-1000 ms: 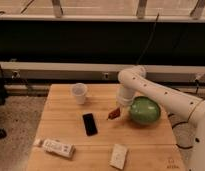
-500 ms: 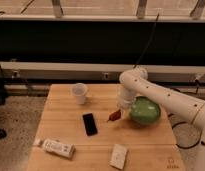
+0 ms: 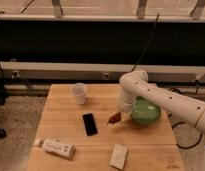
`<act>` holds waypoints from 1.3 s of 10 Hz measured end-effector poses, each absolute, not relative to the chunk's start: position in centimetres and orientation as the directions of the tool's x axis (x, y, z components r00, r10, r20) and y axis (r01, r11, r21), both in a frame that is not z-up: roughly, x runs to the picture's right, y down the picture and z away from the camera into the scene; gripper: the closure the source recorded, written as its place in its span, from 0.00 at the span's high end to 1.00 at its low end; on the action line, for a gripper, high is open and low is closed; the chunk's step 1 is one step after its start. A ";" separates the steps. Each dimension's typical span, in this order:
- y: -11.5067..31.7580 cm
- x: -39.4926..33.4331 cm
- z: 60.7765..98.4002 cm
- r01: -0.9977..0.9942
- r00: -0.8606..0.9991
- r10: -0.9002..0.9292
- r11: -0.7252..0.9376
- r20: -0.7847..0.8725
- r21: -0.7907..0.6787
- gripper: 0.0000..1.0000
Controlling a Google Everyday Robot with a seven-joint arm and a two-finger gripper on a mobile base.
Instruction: Place the pepper on the white sponge
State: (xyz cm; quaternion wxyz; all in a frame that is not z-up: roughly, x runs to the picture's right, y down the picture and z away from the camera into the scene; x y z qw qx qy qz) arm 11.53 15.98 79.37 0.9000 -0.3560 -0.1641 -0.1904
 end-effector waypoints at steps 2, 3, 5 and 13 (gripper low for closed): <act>16.6 11.7 78.9 0.457 0.875 -0.224 0.677 0.430 -0.577 0.00; 16.6 11.6 78.8 0.458 0.874 -0.225 0.679 0.432 -0.574 0.00; 17.3 11.9 78.2 0.457 0.874 -0.224 0.680 0.430 -0.574 0.00; 18.7 12.4 76.2 0.455 0.874 -0.227 0.691 0.429 -0.562 0.00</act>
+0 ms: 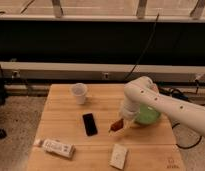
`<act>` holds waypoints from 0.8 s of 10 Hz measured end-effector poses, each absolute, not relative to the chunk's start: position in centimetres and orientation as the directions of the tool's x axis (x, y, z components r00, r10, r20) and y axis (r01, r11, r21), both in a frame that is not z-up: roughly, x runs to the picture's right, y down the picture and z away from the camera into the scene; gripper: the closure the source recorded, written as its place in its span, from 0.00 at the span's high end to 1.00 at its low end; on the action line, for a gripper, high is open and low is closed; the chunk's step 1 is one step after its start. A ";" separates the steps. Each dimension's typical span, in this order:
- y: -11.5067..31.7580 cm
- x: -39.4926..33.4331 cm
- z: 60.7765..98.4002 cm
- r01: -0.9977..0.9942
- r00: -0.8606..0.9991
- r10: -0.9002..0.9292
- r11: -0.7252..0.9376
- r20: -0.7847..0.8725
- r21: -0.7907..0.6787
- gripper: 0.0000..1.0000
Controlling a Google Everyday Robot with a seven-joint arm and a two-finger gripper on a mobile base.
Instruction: Place the pepper on the white sponge
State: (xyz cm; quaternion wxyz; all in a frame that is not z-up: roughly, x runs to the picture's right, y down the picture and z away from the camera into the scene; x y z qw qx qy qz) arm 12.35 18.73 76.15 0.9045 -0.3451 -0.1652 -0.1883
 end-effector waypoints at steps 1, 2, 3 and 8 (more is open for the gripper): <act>18.9 12.2 75.8 0.458 0.873 -0.230 0.691 0.430 -0.559 0.00; 19.2 12.3 75.5 0.458 0.873 -0.232 0.692 0.430 -0.558 0.00; 19.4 12.5 75.3 0.458 0.873 -0.233 0.693 0.428 -0.557 0.00; 20.4 12.5 74.0 0.482 0.862 -0.258 0.682 0.436 -0.550 0.00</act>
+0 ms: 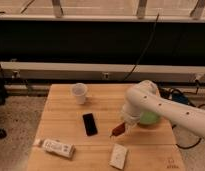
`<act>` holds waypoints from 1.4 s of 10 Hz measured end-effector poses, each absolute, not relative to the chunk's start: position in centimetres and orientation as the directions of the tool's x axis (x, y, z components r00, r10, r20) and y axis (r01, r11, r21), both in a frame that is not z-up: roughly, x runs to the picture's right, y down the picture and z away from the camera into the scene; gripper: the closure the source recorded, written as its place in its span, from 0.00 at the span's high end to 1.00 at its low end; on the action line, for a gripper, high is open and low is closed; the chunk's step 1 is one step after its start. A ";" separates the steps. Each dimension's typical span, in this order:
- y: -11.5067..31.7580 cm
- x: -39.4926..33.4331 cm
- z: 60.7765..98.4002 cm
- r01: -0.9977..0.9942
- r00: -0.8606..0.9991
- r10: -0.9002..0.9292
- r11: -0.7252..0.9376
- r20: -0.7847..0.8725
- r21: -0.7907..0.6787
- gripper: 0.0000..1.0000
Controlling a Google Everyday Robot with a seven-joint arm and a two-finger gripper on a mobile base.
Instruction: Place the pepper on the white sponge
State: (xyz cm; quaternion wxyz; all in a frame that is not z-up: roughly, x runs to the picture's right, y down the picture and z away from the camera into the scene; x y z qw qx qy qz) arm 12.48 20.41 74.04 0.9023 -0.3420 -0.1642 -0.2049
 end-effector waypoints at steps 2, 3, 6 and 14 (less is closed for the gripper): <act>20.8 12.7 73.7 0.485 0.861 -0.262 0.680 0.435 -0.550 0.00; 21.2 12.6 73.6 0.491 0.859 -0.269 0.675 0.436 -0.550 0.00; 22.2 12.6 73.0 0.500 0.856 -0.282 0.667 0.434 -0.552 0.00; 24.5 12.3 72.6 0.514 0.851 -0.305 0.651 0.427 -0.558 0.00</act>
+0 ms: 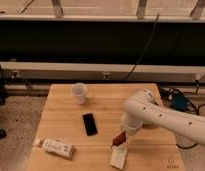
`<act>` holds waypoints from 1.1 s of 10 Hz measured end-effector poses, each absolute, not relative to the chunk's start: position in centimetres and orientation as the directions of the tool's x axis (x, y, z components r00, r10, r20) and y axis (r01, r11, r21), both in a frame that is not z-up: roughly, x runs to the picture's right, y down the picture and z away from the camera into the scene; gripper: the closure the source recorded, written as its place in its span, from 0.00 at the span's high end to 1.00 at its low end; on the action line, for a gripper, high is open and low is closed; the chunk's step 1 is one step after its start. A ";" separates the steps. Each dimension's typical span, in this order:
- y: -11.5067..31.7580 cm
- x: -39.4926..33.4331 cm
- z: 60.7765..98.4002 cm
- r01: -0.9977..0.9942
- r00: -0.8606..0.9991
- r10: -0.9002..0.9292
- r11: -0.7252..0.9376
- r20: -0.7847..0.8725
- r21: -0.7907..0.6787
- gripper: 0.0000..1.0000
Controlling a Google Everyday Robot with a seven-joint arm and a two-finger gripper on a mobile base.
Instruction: Place the pepper on the white sponge
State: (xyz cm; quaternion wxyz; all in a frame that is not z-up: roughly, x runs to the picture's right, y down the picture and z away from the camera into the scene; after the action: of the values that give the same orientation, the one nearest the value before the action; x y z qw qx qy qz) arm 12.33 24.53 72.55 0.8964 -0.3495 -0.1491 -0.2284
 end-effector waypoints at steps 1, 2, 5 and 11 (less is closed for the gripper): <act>24.7 12.3 72.6 0.514 0.851 -0.307 0.651 0.426 -0.559 0.00; 24.9 12.2 72.6 0.516 0.851 -0.310 0.648 0.425 -0.560 0.00; 25.5 12.1 72.8 0.518 0.850 -0.316 0.644 0.421 -0.563 0.00; 26.3 11.9 73.3 0.506 0.857 -0.309 0.651 0.412 -0.566 0.00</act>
State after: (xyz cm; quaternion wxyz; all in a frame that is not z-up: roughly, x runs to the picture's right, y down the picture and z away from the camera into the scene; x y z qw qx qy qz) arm 11.93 26.33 73.33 0.8976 -0.3506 -0.1405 -0.2271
